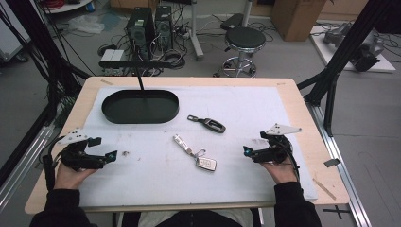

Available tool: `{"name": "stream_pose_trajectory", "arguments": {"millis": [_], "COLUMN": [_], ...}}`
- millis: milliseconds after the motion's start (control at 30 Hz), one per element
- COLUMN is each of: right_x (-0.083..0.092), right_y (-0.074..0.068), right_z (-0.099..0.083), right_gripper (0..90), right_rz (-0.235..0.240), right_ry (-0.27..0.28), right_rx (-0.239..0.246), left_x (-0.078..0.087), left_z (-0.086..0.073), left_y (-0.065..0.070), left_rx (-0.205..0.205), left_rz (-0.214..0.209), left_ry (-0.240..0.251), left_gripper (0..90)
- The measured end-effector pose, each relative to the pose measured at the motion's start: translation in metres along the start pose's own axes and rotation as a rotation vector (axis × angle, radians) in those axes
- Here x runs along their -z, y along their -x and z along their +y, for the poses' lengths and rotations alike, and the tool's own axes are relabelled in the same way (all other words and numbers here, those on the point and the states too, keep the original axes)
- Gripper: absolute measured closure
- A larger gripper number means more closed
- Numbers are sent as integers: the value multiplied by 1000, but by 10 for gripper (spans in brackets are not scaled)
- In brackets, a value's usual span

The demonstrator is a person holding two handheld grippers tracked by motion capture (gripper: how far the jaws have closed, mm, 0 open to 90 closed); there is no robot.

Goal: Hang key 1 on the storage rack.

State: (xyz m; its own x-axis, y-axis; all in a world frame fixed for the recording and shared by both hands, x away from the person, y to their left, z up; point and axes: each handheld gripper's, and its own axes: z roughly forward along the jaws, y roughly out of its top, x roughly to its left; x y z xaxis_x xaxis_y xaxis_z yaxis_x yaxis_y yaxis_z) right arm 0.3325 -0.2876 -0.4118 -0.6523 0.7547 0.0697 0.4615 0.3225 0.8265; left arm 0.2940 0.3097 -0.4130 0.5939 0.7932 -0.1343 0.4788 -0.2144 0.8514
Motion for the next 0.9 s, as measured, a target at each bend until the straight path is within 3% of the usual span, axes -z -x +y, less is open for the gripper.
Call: {"name": "stream_pose_trajectory", "arguments": {"millis": [333,900], "right_x": [-3,-18], "right_y": [-1,-21], "right_z": [2,25], "right_gripper": [26,26], "right_rz": [14,59], "right_ry": [-13,-46], "right_rx": [-8,46], "left_x": [0,1], "left_z": [0,-1], "left_y": [-1,0], "left_rx": [1,3], "left_rz": [10,7], "left_ry": [19,17], "left_gripper": [86,86]}}
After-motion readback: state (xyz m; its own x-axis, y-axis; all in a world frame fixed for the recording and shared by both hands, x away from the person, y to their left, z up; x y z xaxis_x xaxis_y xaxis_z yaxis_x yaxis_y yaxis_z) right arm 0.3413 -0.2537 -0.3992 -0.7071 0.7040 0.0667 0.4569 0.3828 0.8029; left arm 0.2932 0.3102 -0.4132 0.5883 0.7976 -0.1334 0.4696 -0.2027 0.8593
